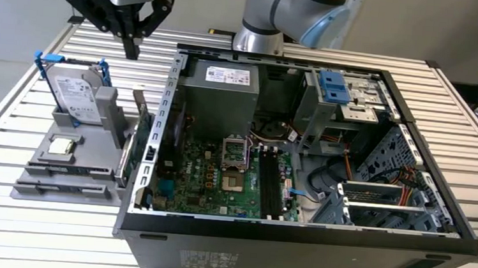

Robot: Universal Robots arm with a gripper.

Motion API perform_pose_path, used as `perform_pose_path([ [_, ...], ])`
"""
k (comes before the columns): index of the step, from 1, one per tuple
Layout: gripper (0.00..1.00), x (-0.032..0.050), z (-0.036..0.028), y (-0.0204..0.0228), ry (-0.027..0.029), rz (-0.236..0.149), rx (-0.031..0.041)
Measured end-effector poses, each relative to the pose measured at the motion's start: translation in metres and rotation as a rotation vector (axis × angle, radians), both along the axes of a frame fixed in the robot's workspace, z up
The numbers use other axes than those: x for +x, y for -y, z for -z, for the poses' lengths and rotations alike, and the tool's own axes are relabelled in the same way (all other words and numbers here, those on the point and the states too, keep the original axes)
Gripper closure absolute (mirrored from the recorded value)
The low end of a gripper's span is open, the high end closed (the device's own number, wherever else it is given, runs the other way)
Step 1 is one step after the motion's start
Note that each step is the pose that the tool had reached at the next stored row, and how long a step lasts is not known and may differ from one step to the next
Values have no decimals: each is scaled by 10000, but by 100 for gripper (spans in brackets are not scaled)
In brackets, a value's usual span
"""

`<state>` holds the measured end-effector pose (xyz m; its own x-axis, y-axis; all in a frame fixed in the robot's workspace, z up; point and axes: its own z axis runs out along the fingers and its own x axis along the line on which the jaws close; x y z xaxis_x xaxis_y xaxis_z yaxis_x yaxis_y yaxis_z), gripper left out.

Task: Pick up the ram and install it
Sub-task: 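Reach for the ram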

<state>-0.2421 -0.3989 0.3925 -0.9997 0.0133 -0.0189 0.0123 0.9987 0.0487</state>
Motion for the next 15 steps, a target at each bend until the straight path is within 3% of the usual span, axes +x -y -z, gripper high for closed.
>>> perform_pose_path([
  [15, 100, -310, 0, 0, 0, -207, 0],
])
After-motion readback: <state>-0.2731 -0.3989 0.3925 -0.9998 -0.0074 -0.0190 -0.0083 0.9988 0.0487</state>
